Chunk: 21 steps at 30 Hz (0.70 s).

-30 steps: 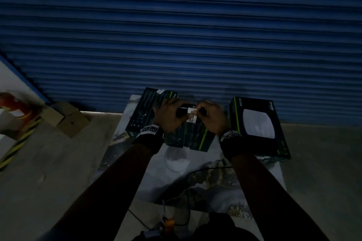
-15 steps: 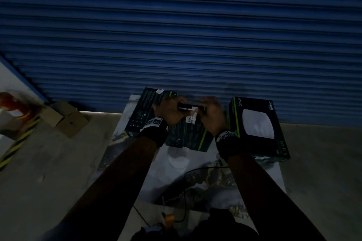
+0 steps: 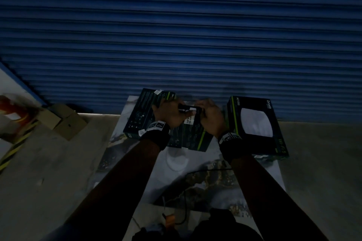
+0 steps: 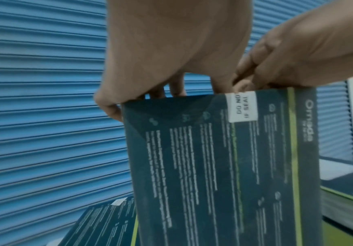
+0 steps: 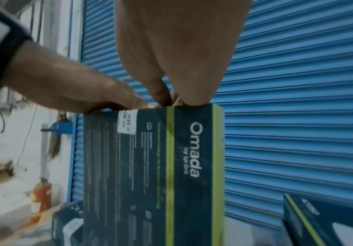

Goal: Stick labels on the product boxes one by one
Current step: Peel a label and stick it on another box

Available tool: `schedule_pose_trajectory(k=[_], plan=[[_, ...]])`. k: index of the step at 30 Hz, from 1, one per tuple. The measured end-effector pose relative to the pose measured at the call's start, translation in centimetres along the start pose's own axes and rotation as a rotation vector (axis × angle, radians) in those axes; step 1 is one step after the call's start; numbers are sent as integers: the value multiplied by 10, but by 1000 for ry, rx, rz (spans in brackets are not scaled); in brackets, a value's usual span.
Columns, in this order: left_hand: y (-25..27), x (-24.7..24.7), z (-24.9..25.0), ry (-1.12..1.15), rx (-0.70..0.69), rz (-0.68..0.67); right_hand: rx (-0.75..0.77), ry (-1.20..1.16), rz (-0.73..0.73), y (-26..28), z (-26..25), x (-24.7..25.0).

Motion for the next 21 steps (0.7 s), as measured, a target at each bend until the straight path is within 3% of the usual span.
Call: schedule_pose_trajectory(k=[4, 8, 15, 18, 21], plan=[[2, -7, 5, -58, -16, 122, 13, 45, -28, -4, 2, 0], [4, -29, 2, -110, -218, 294, 77, 129, -75, -1, 4, -6], [2, -28, -15, -14, -392, 281, 19, 370, -27, 7, 3, -17], [1, -36, -15, -48, -393, 310, -31, 451, -35, 13, 2, -22], [2, -36, -16, -62, -364, 330, -56, 442, 56, 12, -1, -23]])
Point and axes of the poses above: each hand's wrist, its own y-axis away from the middle knuckle, its own x-axis out of the back of the hand, z = x × y, the point moved 2 cm from there along -y, towards the middle knuckle, and after that the axes turned 11 degrees about -z, right-handed, at the moved point
